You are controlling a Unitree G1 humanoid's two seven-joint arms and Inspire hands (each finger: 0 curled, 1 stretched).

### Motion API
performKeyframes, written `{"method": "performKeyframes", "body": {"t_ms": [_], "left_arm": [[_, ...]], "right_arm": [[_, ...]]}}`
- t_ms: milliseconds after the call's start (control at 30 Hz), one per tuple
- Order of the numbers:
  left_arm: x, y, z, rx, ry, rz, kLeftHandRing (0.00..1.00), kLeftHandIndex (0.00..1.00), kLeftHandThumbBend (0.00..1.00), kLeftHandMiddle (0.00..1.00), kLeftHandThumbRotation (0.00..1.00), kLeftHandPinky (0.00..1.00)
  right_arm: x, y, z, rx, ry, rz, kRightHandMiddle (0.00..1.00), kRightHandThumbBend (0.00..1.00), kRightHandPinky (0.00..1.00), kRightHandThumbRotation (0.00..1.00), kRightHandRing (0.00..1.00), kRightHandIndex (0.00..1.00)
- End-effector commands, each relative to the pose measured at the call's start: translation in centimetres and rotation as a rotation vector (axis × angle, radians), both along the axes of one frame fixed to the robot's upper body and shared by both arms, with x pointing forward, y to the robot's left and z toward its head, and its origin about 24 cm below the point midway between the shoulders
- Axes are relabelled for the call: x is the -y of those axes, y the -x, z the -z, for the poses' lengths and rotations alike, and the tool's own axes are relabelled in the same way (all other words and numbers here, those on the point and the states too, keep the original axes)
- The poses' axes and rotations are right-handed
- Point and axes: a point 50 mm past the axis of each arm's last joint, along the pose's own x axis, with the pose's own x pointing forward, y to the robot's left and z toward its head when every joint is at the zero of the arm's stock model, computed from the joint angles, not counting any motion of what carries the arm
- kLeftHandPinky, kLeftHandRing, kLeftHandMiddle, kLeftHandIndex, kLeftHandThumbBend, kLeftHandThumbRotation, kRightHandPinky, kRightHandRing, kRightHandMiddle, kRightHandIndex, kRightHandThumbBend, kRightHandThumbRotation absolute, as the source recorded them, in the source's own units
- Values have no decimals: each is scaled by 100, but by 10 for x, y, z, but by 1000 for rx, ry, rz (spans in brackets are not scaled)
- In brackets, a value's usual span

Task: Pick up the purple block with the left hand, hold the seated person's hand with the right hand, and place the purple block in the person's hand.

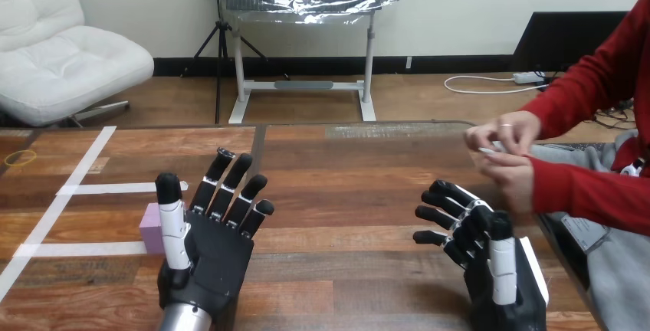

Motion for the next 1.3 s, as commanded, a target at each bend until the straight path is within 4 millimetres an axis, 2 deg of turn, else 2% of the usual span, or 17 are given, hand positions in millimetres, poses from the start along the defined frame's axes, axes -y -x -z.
{"method": "performKeyframes", "body": {"t_ms": [0,167,600,1000,1267], "left_arm": [[12,-16,-31,132,47,4,57,62,100,67,50,37],[13,-14,-36,130,51,6,57,63,98,67,51,37],[14,-7,-43,117,58,7,59,66,85,69,56,38],[17,-2,-44,94,100,15,56,66,80,66,55,36],[19,1,-42,91,95,19,56,67,77,65,56,36]], "right_arm": [[-14,-25,-29,119,-11,-39,74,100,57,80,72,72],[-17,-24,-30,106,-22,-40,72,100,56,77,70,71],[-21,-22,-31,75,-102,-53,70,98,55,69,68,70],[-20,-20,-29,53,-147,-39,66,93,52,67,63,67],[-19,-19,-27,55,-166,-37,65,94,51,66,62,66]]}}
